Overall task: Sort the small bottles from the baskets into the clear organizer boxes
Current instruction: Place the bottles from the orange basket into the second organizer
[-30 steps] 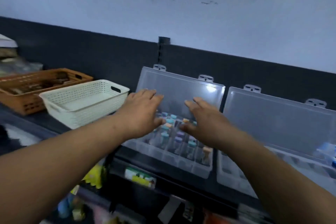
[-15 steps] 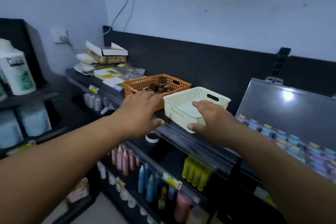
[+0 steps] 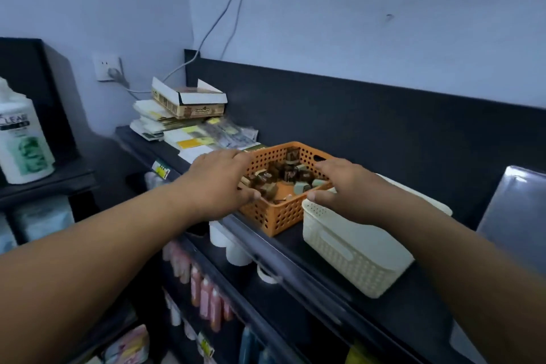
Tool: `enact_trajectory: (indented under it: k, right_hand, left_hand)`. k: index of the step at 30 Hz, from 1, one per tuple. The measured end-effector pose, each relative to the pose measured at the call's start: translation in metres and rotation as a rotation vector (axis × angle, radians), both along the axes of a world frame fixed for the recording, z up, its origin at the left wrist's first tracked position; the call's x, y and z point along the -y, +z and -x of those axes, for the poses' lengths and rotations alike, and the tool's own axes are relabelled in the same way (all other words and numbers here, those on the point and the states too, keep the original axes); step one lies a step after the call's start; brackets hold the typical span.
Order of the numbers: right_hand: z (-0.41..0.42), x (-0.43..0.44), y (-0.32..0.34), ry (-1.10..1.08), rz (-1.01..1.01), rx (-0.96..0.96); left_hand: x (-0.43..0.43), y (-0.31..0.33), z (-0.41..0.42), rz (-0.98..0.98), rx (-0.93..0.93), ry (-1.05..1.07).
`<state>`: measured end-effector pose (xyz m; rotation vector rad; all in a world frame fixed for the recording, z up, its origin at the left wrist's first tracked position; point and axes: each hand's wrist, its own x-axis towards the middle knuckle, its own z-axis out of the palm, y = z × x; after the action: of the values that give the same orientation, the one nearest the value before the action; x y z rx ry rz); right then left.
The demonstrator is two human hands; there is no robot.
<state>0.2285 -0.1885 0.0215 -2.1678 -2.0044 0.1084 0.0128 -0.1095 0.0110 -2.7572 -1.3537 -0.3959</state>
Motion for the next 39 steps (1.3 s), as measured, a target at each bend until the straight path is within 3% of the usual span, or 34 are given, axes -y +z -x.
enact_trajectory:
  k: [12,23,33,36,39]
  right_hand:
    - [-0.025,-0.11,-0.015,-0.078,0.126,0.039]
    - [-0.021,-0.177,-0.046,-0.288,0.323,0.053]
    - [-0.001,-0.208,-0.055,-0.397,0.548,0.049]
    - [0.002,-0.215,-0.064,-0.418,0.626,0.074]
    - [0.004,-0.217,-0.069,-0.487,0.516,0.05]
  left_hand:
    - [-0.119,-0.014,-0.057,0.196,-0.053,-0.137]
    - [-0.203,-0.04,-0.104,0.484,-0.399,-0.467]
    - [-0.231,-0.047,-0.113,0.51,-0.549,-0.652]
    - [-0.232,-0.048,-0.113,0.443,-0.512,-0.721]
    - [-0.245,-0.052,-0.113,0.507,-0.361,-0.788]
